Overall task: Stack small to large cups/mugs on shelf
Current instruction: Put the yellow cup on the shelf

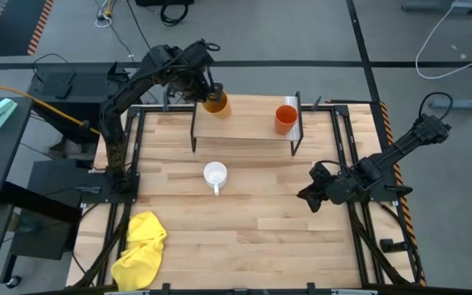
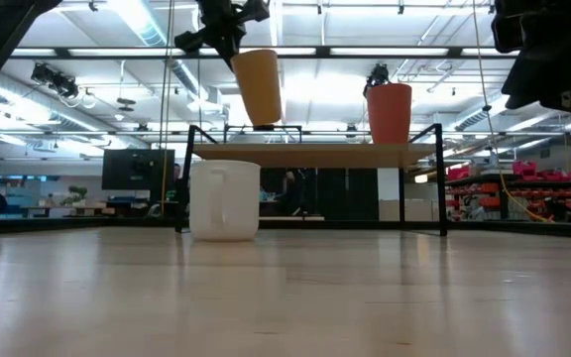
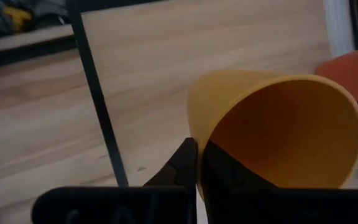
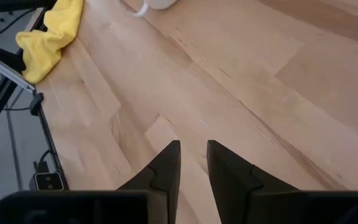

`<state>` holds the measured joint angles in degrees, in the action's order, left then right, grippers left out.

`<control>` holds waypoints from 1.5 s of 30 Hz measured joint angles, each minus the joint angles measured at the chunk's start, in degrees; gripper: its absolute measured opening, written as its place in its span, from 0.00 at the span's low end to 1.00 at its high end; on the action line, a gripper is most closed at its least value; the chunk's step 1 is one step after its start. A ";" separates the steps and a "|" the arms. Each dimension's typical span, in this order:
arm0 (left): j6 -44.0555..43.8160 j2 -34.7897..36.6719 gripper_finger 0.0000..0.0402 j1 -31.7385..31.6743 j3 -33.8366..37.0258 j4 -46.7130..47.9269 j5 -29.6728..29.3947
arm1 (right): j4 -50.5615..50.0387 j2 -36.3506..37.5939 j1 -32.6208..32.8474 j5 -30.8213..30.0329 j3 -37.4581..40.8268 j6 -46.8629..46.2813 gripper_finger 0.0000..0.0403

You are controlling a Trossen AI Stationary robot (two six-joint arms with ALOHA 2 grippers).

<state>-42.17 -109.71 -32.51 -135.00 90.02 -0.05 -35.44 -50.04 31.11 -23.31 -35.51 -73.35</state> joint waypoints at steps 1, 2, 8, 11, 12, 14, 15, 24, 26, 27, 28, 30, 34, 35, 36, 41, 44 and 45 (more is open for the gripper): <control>-0.41 0.00 0.03 -0.35 0.00 0.00 0.83 | 0.06 0.00 0.00 0.38 0.00 -0.06 0.22; -0.77 0.00 0.03 -0.63 0.00 0.00 1.32 | 0.06 0.00 0.00 0.80 0.00 -0.06 0.22; -1.84 -0.02 0.03 -1.86 0.02 0.00 3.86 | 0.04 -0.01 0.02 1.49 0.00 -0.03 0.22; -2.44 0.00 0.03 -1.84 1.55 0.00 3.95 | 0.04 -0.02 0.02 1.51 0.00 0.21 0.22; -2.45 -0.03 0.03 -1.83 2.27 -0.02 3.97 | 0.04 0.00 0.02 1.53 0.00 0.31 0.22; -2.45 -0.11 0.03 -1.63 3.41 -0.02 4.32 | 0.02 -0.01 0.04 1.53 0.00 0.37 0.22; -2.45 -0.10 0.03 -1.41 3.93 -0.04 4.50 | 0.02 0.00 0.04 1.51 0.00 0.48 0.22; -2.63 -0.07 0.03 -0.68 7.15 -0.02 2.75 | 0.00 0.00 0.04 1.53 0.00 1.45 0.22; -3.01 -0.07 0.03 -0.64 7.15 0.00 1.40 | 0.00 0.00 0.04 1.53 0.00 1.53 0.22; -3.55 -0.07 0.03 -0.64 7.15 0.00 0.74 | 0.00 -0.02 0.04 1.53 0.00 1.54 0.22; -3.70 -0.07 0.03 -0.62 7.15 -0.02 0.41 | 0.00 -0.02 0.04 1.53 0.00 1.56 0.22; -3.73 -0.07 0.03 -0.62 7.15 0.00 0.40 | 0.00 -0.02 0.04 1.53 0.00 1.58 0.22; -3.78 -0.07 0.03 -0.27 7.15 0.00 0.08 | -0.01 -0.02 0.04 1.53 0.00 2.02 0.22; -3.94 -0.07 0.03 -0.20 7.15 0.00 0.06 | -0.01 0.00 0.04 1.53 0.00 2.19 0.22; -4.16 -0.07 0.03 -0.04 7.15 -0.01 -0.05 | -0.03 0.00 0.04 1.53 0.00 2.47 0.22; -4.84 -0.07 0.03 0.61 7.17 -0.02 -0.77 | -0.03 -0.01 0.04 1.51 0.00 2.63 0.22; -5.20 -0.07 0.03 0.82 7.17 0.00 -0.80 | -0.02 0.00 0.04 1.52 0.00 2.63 0.22; -5.26 -0.09 0.03 0.96 7.17 -0.01 -0.98 | -0.02 -0.01 0.04 1.52 0.00 2.63 0.22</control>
<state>-47.43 -109.80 -31.55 -127.83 90.01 -1.03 -35.46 -50.05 31.16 -21.79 -35.51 -70.72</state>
